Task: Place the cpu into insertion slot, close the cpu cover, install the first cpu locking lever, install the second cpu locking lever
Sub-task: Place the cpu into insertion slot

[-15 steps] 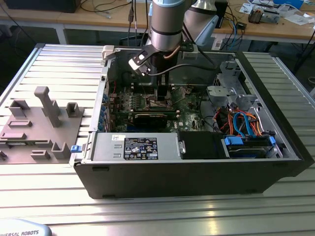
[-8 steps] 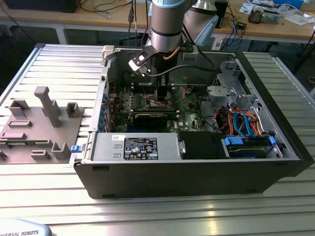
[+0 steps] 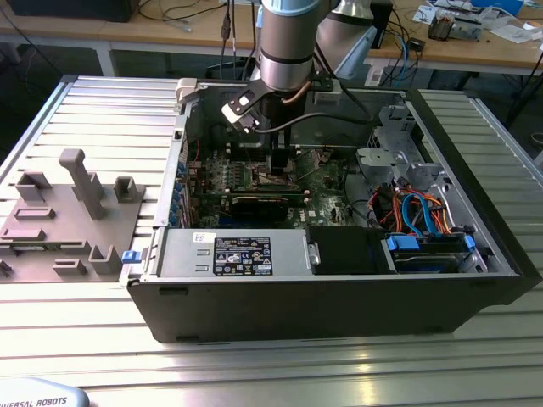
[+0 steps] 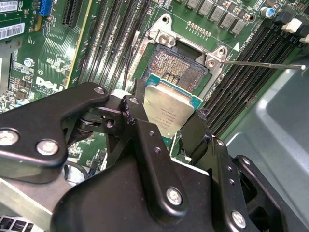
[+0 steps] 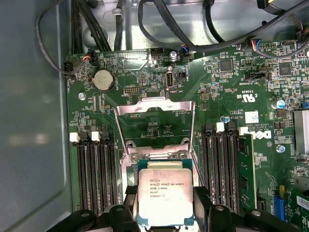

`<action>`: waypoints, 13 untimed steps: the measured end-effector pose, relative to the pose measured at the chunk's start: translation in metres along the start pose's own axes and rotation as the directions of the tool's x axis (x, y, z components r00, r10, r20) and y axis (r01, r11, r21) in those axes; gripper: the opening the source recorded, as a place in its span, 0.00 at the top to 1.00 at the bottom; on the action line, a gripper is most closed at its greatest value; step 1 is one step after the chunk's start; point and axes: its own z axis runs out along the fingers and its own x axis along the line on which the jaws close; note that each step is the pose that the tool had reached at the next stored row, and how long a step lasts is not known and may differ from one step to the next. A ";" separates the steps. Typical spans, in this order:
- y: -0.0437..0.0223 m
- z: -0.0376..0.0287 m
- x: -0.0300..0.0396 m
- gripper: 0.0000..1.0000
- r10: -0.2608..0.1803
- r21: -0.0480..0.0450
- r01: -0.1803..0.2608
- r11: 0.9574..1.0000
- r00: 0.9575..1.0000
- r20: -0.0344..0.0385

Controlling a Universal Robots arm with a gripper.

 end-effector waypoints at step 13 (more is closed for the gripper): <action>-0.0001 0.0048 -0.0001 0.46 0.000 0.000 0.000 1.000 1.000 0.000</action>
